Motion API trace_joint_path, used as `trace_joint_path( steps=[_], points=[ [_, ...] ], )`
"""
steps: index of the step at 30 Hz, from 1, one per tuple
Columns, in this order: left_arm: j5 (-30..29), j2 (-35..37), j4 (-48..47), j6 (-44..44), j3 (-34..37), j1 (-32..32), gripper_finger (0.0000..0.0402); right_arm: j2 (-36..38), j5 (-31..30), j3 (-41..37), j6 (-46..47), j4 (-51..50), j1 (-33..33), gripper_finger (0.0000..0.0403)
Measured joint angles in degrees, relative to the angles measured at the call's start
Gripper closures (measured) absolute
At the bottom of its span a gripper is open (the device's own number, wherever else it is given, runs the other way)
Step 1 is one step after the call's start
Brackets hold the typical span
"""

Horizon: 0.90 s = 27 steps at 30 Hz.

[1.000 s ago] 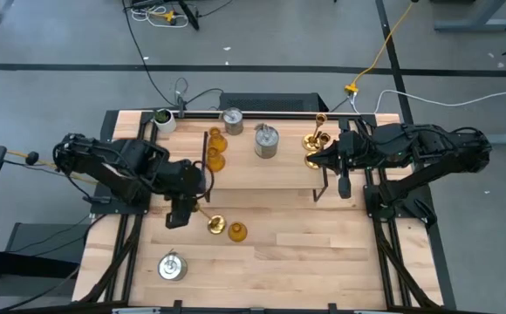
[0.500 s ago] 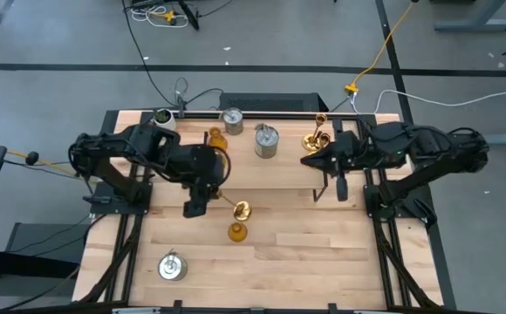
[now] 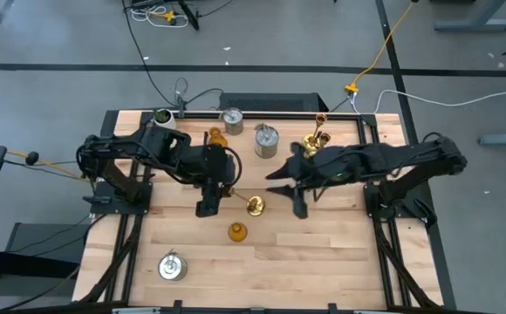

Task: Pick & Place candle stick holders
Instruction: Put the candle holder on the shelf aligned with the other candle holder

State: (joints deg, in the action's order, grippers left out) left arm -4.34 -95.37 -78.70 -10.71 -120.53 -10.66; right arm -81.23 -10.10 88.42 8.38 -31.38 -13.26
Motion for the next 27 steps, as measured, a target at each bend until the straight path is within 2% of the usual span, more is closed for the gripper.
trace_joint_path(
  steps=[6,11,20,27],
  points=[
    [-0.59,0.13,2.08,0.01,0.0,0.0,0.0246,-3.21,-0.05,0.0,-2.81,5.96,-1.47,0.0182],
    [-0.96,0.13,3.14,0.01,0.0,0.0,0.0247,-3.45,-3.4,0.0,-3.08,8.99,-2.22,0.0148],
    [-1.73,0.13,7.46,1.4,0.0,0.0,0.0247,-3.45,-6.0,-0.14,-3.06,10.58,-2.42,0.0145],
    [-2.05,0.2,9.21,2.37,0.0,0.0,0.0247,-3.45,-6.02,-5.25,-2.29,15.59,-2.75,0.0156]
  ],
)
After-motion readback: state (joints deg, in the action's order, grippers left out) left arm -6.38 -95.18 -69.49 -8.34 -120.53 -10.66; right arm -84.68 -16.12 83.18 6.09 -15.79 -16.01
